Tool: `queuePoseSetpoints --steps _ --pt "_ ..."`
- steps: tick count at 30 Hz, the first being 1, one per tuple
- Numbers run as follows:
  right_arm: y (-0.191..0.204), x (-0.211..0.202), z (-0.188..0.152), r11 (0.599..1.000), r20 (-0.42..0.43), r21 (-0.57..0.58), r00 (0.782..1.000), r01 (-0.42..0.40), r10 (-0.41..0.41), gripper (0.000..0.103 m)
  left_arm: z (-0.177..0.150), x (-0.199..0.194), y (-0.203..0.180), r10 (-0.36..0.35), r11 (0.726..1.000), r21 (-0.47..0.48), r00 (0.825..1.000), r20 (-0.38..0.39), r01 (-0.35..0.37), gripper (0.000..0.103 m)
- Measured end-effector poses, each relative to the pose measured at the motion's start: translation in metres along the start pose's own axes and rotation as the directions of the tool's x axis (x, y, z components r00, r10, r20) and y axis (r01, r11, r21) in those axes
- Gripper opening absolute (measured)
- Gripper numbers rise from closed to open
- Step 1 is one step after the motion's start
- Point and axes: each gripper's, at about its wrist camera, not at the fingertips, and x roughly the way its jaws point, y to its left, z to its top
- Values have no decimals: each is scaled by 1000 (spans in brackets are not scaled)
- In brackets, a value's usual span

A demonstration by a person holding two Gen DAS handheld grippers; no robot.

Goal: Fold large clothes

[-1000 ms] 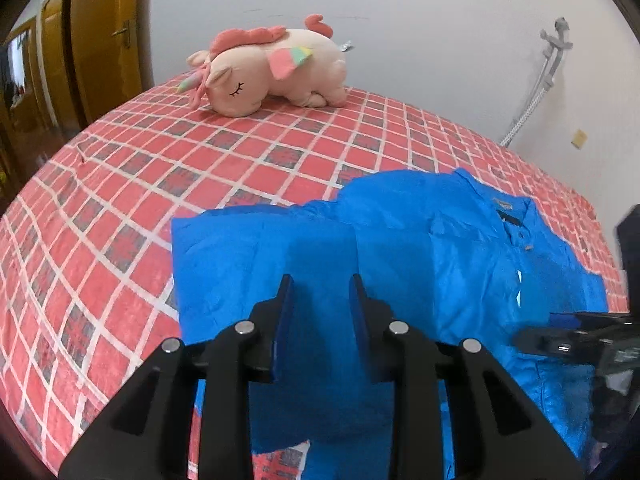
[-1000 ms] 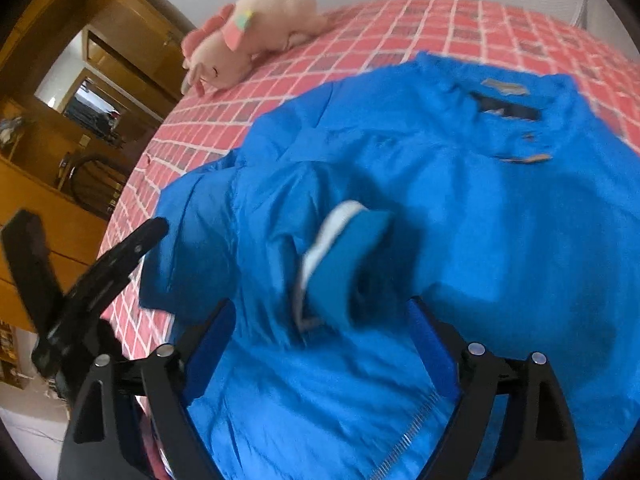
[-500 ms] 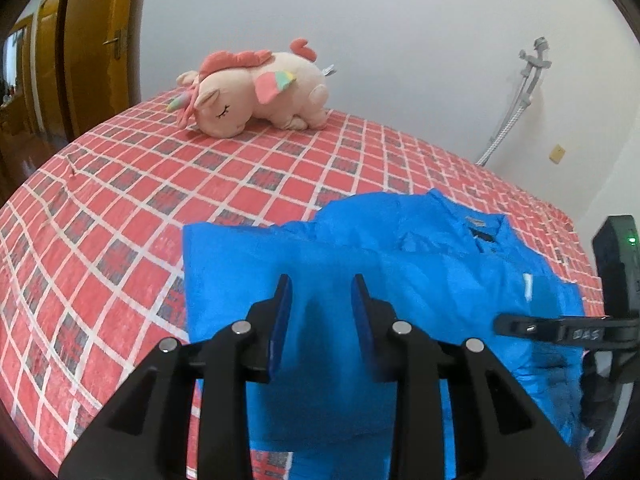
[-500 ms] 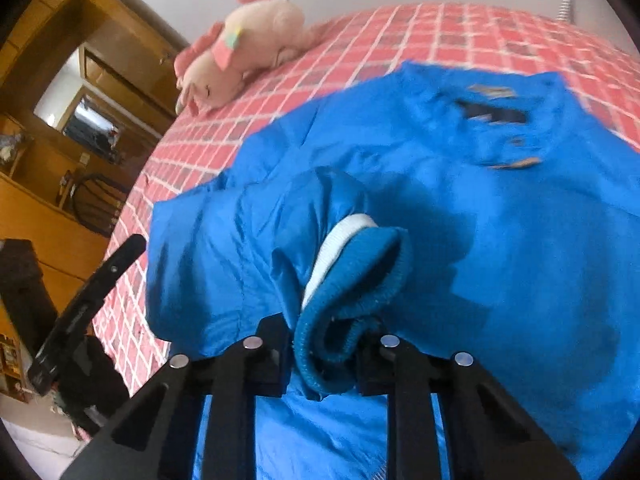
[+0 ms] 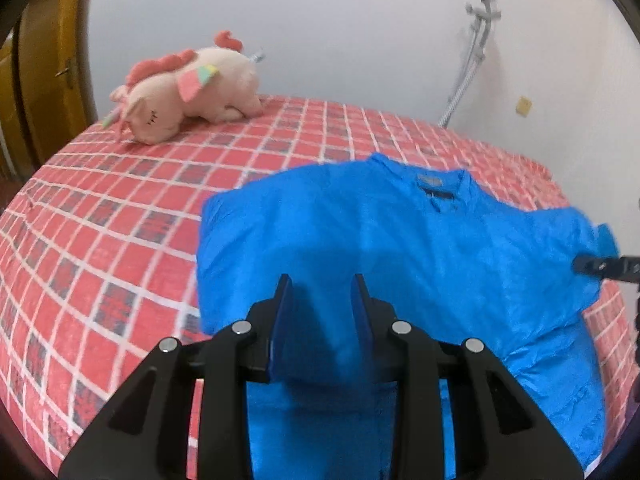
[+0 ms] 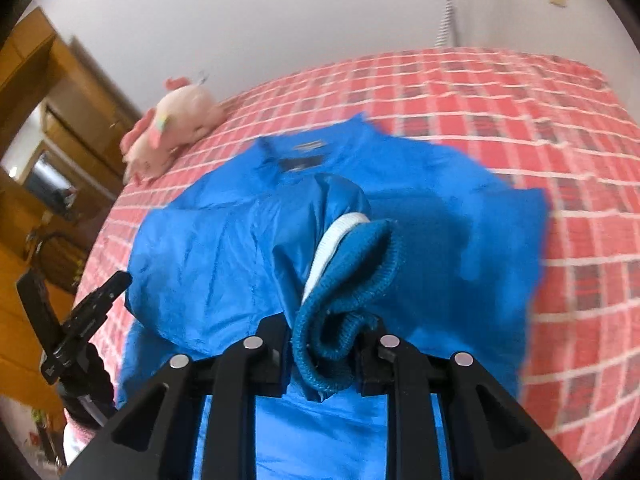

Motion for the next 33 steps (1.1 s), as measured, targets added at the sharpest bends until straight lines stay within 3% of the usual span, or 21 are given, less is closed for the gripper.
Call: queuePoseSetpoints --steps 5,9,14,15,20,24,28,33 --pt "-35 10 -7 998 -29 66 1000 10 -8 22 -8 37 -4 -14 1000 1 995 -101 14 29" --pt "-55 35 -19 994 -73 108 997 -1 9 25 -11 45 -7 1 1000 11 993 -117 0 29" --pt "-60 37 -24 994 -54 104 998 -22 28 32 -13 45 -10 15 1000 26 994 -105 -13 29" --pt "-59 30 -24 995 -40 101 999 -8 12 38 -13 41 -10 18 1000 24 995 -100 -16 29" --pt "-37 -22 -24 991 114 26 985 129 -131 40 -9 8 -14 4 1000 0 999 -32 -4 35" --pt "-7 -32 -30 990 158 -63 981 123 -112 39 -9 -9 -30 -4 1000 9 1000 6 4 36" --pt "15 -5 -35 987 98 -137 993 86 -73 39 -17 5 -45 3 998 59 1000 -19 -1 36" --pt "6 39 -36 981 23 -135 991 137 -135 36 -25 35 -45 36 996 79 996 -85 -29 36"
